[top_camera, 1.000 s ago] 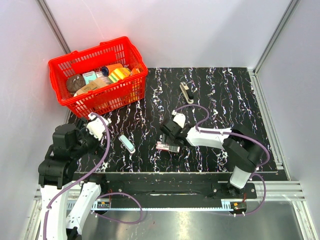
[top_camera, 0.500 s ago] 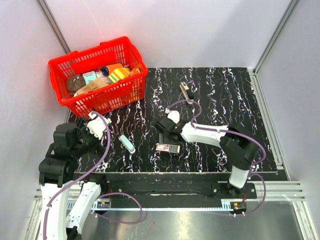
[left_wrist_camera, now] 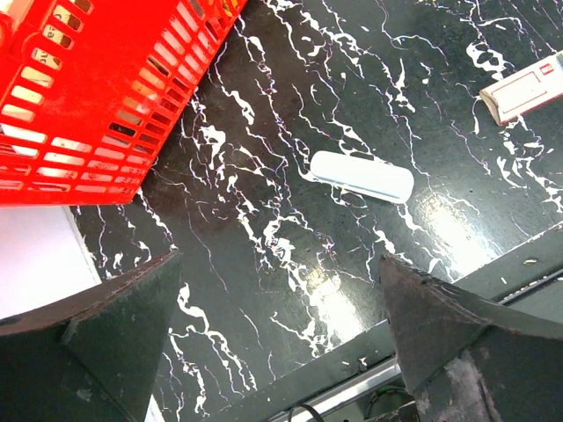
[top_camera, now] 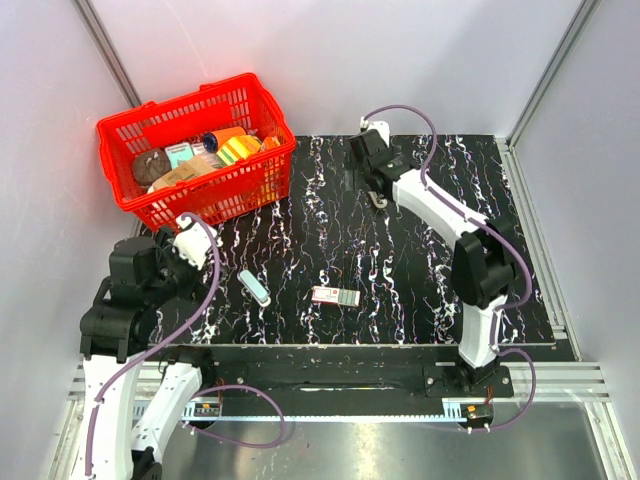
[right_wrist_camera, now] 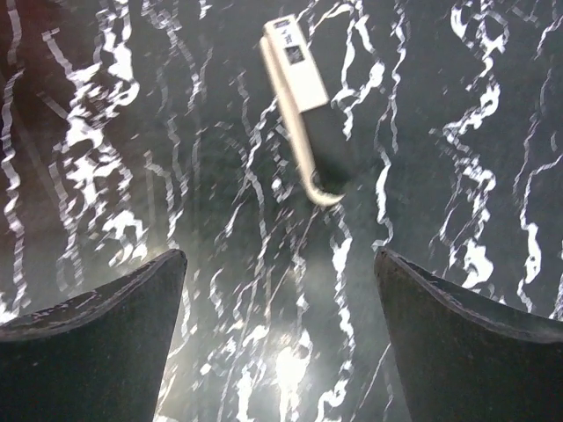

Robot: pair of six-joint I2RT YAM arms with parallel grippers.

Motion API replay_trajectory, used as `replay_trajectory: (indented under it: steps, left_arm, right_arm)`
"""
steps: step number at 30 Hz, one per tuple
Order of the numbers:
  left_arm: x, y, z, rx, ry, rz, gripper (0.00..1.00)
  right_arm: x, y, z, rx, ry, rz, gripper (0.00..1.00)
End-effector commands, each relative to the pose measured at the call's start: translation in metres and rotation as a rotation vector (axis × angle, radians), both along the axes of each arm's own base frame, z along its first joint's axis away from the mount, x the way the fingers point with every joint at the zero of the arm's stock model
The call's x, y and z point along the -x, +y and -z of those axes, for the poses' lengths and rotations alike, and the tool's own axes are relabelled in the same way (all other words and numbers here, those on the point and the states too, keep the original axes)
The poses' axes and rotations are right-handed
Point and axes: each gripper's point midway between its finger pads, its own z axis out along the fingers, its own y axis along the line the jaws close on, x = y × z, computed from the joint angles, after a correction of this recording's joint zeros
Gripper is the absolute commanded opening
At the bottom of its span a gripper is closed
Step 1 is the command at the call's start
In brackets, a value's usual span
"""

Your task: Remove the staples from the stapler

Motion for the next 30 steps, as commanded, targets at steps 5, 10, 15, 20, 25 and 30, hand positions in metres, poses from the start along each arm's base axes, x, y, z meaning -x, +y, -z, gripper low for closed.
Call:
replay_trajectory:
  steps: [5, 10, 15, 20, 25, 30]
  left_arm:
    - [-0.022, -0.009, -0.022, 0.063, -0.037, -0.002, 0.98]
    - [-0.029, -0.014, -0.020, 0.074, -0.079, 0.023, 0.99]
    - [-0.040, -0.012, -0.017, 0.079, -0.073, -0.001, 0.99]
    - [-0.051, -0.010, -0.014, 0.105, -0.029, -0.063, 0.99]
    - [-0.055, -0.008, -0.017, 0.125, -0.043, -0.098, 0.99]
    - [-0.055, -0.010, -0.023, 0.144, -0.055, -0.093, 0.99]
  right_arm:
    - [-0.069, -0.039, 0.025, -0.010, 0.061, -0.093, 0.90]
    - [-0.093, -0.041, 0.039, -0.038, 0.064, -0.115, 0.84]
    - [-0.106, -0.038, 0.058, -0.063, 0.104, -0.123, 0.76]
    - [-0.106, -0.034, 0.082, -0.089, 0.137, -0.102, 0.71]
    - [-0.109, -0.041, 0.094, -0.070, 0.138, -0.058, 0.65]
    - [-0.108, -0.041, 0.102, -0.077, 0.142, -0.047, 0.58]
